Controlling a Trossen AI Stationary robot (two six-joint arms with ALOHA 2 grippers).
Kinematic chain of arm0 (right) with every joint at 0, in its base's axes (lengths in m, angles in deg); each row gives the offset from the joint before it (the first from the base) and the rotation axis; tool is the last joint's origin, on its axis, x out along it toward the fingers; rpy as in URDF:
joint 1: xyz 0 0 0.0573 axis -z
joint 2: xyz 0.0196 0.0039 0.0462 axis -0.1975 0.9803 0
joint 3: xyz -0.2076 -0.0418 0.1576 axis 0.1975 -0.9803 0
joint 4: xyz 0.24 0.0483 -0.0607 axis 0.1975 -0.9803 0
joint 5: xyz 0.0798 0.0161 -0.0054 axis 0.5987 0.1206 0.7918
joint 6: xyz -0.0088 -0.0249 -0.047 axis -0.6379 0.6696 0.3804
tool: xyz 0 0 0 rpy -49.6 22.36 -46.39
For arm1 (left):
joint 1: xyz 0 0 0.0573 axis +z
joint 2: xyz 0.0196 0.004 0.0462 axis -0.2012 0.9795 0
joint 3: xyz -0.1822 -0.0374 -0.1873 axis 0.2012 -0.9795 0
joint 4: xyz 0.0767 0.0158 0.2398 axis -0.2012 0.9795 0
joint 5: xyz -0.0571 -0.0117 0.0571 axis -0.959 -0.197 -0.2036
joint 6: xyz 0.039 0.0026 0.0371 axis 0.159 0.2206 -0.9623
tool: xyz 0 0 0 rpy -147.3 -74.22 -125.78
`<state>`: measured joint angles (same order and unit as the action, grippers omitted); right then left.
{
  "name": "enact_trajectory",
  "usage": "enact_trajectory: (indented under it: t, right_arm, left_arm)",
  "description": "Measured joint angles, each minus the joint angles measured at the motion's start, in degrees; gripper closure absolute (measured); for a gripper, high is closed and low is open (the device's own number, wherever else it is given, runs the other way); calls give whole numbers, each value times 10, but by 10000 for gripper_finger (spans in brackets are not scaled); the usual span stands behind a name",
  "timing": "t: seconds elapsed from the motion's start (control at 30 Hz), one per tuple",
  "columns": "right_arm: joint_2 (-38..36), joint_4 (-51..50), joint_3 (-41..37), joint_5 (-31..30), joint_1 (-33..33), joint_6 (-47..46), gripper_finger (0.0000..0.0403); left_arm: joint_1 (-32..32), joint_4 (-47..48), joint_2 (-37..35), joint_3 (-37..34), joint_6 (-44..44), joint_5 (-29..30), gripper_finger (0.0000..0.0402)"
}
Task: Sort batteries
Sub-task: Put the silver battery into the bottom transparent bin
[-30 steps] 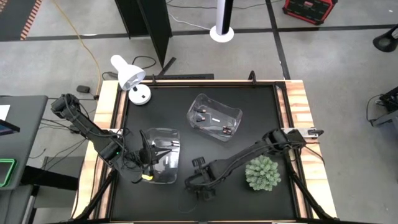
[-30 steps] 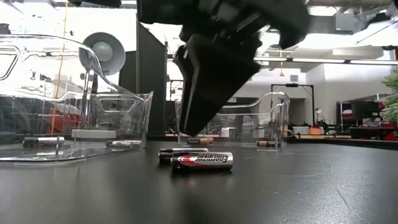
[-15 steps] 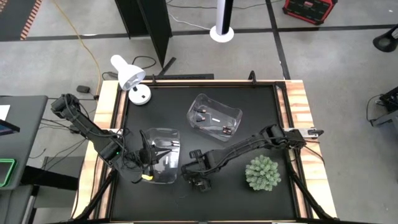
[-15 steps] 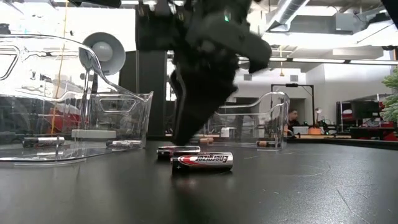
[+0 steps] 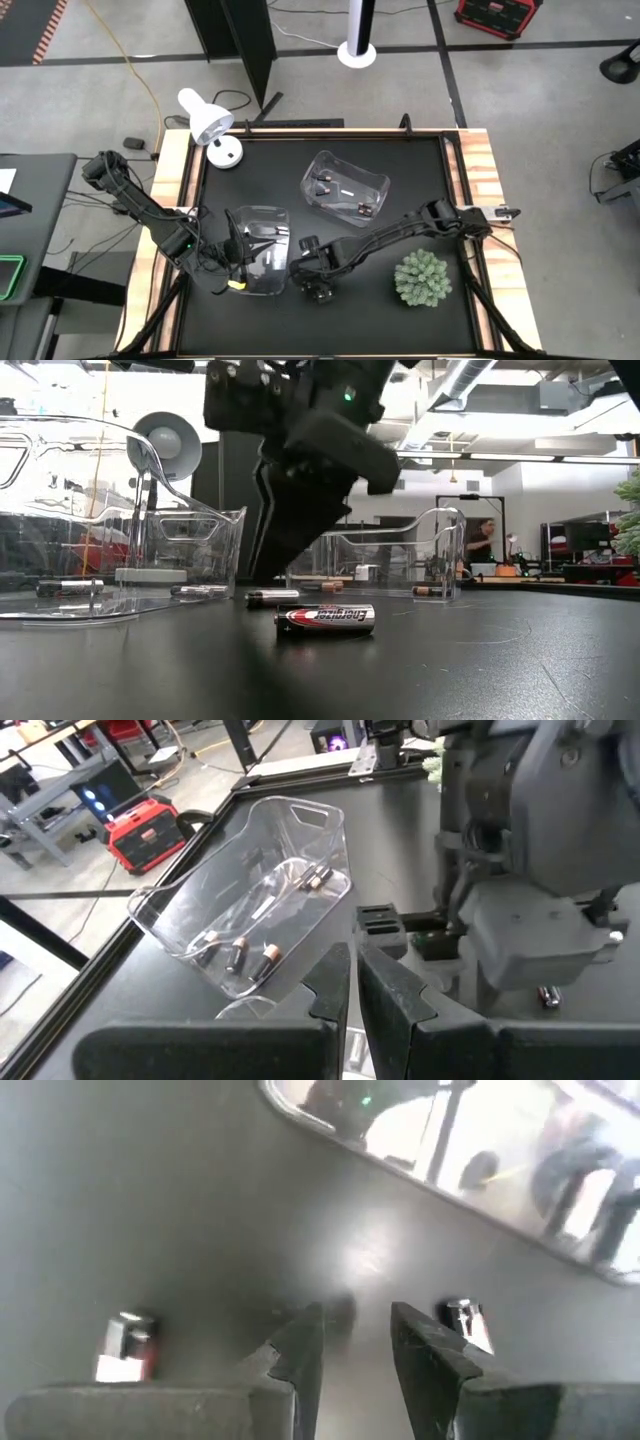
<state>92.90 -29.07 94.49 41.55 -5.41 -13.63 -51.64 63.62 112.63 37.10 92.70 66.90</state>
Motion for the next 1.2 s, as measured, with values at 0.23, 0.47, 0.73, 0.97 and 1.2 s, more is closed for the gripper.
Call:
enact_trajectory:
  t: [0.23,0.47,0.73,0.97,1.2]
  right_arm:
    - [1,1,0,-22,54,66,269]
    - [2,22,0,29,107,103,235]
    - [44,24,3,63,128,124,171]
    - [45,3,2,55,120,83,190]
    - [21,-1,-1,34,119,94,202]
  left_arm:
    - [0,0,0,0,0,0,381]
    - [0,1,0,0,0,3,381]
    - [0,2,0,0,0,-1,381]
    - [0,6,0,0,2,-1,381]
    - [0,9,0,0,2,-1,381]
